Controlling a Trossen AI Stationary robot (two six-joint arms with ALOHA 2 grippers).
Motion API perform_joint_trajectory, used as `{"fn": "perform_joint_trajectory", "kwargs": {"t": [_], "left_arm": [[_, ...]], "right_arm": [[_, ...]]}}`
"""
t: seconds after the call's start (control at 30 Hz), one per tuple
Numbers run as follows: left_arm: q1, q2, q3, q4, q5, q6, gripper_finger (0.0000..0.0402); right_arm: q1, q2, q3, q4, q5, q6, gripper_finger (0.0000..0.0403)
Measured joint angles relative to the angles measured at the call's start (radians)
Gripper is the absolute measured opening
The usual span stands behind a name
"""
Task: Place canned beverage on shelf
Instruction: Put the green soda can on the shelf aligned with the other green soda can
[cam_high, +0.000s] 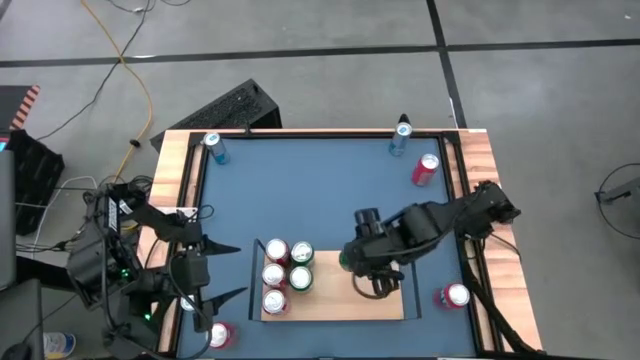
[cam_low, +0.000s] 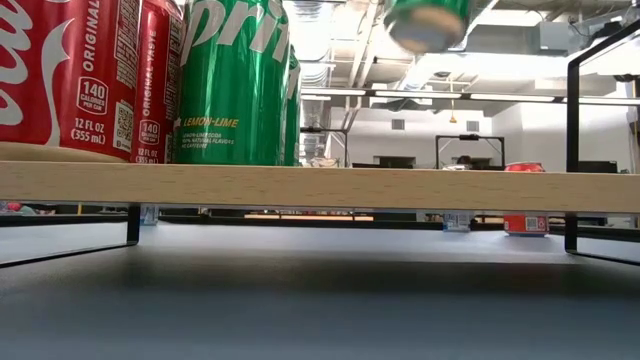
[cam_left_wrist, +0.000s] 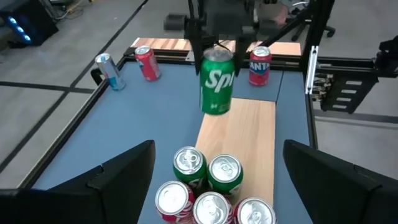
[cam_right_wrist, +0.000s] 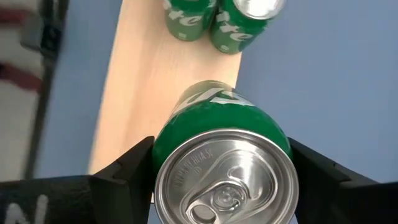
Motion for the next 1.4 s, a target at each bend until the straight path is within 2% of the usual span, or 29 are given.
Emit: {"fn": "perform_joint_trajectory", "kwargs": {"t": [0.17, 0.37, 0.6, 0.83, 1.0, 1.23, 1.4], "left_arm": [[-0.008, 0.001, -0.018, 0.001, -0.006, -0.041, 0.0339], [-0.012, 0.001, -0.047, 0.02, -0.035, -0.08, 0.0339], [-0.014, 0.001, -0.065, 0.037, -0.036, -0.089, 0.0339], [-0.02, 0.001, -0.065, 0.037, -0.037, -0.093, 0.0339], [-0.02, 0.001, -0.065, 0.037, -0.043, -0.093, 0.0339], [-0.02, 0.001, -0.065, 0.031, -0.049, -0.085, 0.0339], [-0.02, 0.001, -0.065, 0.029, -0.052, -0.085, 0.0339]], "right_arm": [[-0.008, 0.003, -0.06, 0.045, -0.009, -0.151, 0.027], [0.058, 0.048, -0.099, 0.119, -0.016, -0.288, 0.027], [0.095, 0.128, -0.091, 0.158, -0.103, -0.41, 0.027], [0.096, 0.171, -0.088, 0.123, -0.164, -0.429, 0.027], [0.095, 0.199, -0.089, 0.12, -0.163, -0.429, 0.0272], [0.093, 0.214, -0.089, 0.11, -0.167, -0.416, 0.0355], [0.088, 0.211, -0.088, 0.113, -0.165, -0.4, 0.0372]]}}
